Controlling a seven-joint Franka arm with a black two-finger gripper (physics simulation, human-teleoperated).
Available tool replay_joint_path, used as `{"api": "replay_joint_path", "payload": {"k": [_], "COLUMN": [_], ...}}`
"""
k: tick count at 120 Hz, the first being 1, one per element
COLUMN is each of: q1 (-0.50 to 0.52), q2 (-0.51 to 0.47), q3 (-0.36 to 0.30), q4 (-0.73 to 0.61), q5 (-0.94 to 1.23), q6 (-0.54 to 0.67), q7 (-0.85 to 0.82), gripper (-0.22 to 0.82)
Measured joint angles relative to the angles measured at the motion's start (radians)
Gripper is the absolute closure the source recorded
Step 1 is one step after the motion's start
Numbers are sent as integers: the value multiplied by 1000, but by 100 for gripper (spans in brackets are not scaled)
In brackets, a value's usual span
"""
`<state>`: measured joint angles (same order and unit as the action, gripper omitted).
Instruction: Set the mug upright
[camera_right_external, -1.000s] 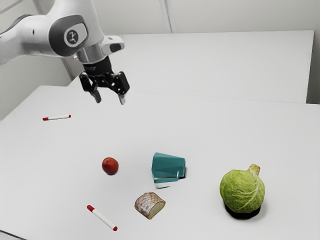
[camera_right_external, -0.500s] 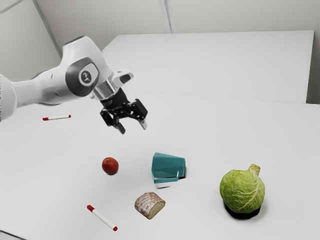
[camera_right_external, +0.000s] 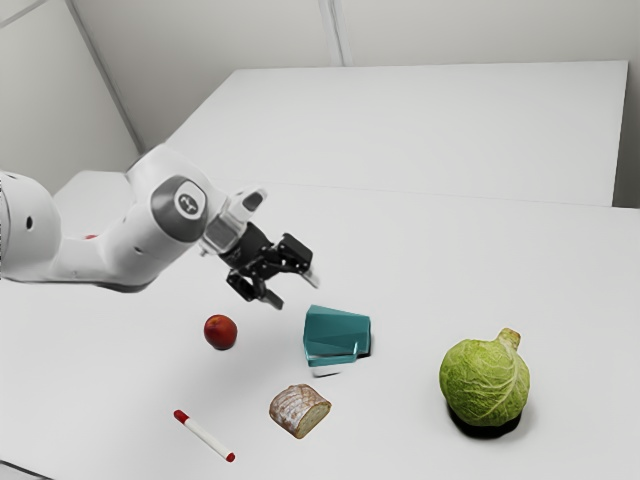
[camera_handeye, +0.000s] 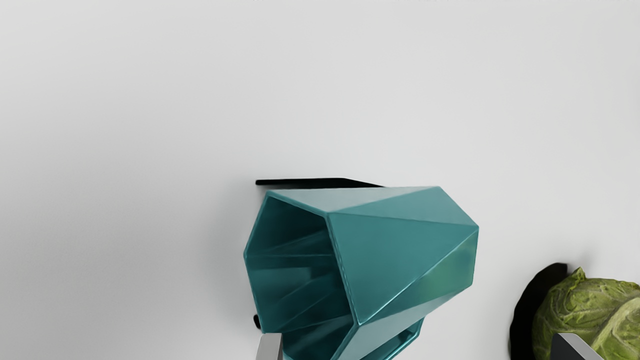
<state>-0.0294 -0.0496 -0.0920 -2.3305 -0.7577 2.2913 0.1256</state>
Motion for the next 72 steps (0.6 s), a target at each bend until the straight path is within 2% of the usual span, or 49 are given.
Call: {"api": "replay_joint_path", "payload": {"k": [36,72], "q1": [1,0], "q2": [82,132], "q3": [0,-1], "q4": [-32,-55], "q5": [-237,-542], "q6": [44,58], "q7": [168,404], "gripper": [2,2]}}
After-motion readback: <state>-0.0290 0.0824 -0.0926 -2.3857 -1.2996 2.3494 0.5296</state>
